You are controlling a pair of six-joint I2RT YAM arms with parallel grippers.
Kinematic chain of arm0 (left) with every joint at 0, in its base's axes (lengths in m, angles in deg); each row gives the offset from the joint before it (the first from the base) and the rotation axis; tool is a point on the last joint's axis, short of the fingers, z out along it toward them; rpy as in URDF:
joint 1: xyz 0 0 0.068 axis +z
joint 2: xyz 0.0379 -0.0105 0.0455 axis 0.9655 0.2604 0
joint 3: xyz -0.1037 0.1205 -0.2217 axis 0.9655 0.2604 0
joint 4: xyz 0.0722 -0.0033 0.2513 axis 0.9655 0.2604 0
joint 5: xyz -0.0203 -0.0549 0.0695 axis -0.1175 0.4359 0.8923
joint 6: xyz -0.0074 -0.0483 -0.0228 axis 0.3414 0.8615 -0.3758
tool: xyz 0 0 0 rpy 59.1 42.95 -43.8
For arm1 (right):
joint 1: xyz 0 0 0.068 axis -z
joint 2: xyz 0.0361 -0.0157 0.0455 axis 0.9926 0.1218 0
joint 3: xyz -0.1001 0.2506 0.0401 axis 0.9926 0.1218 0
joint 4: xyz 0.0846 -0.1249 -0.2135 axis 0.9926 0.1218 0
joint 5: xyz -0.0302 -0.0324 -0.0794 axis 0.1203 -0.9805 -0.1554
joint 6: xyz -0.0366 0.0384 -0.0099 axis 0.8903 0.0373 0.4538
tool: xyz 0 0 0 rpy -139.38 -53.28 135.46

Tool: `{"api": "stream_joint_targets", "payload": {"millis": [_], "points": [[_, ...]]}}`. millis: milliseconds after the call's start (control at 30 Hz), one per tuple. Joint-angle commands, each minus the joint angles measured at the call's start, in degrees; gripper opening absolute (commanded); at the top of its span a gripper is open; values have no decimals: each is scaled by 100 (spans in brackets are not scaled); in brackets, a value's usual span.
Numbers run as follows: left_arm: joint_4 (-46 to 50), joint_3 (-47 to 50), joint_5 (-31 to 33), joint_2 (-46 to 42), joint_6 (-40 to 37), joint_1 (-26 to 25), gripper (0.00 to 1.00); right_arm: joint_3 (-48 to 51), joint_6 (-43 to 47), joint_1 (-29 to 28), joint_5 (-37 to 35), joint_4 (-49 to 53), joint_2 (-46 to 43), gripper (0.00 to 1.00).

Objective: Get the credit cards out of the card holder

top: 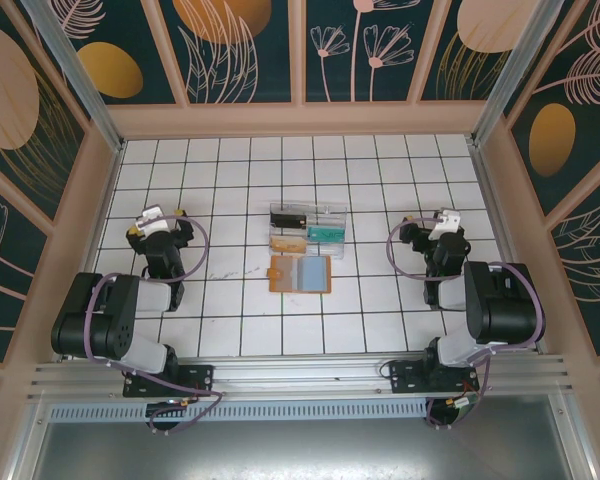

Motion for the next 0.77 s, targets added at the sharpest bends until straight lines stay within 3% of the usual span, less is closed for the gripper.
{"api": "stream_joint_targets", "payload": {"millis": [0,100,167,733], "points": [[-672,172,-472,-35,-189,43,99,28,81,-22,123,-517,38,99],[-1710,536,-603,268,-314,43,99,35,79,-26,127,-506,33,99],[-1147,382,-562,133,-245,51,99,35,79,-26,131,-506,38,99],[-1271,421,-554,156,-265,51,99,26,71,-16,149,-489,43,99]]}}
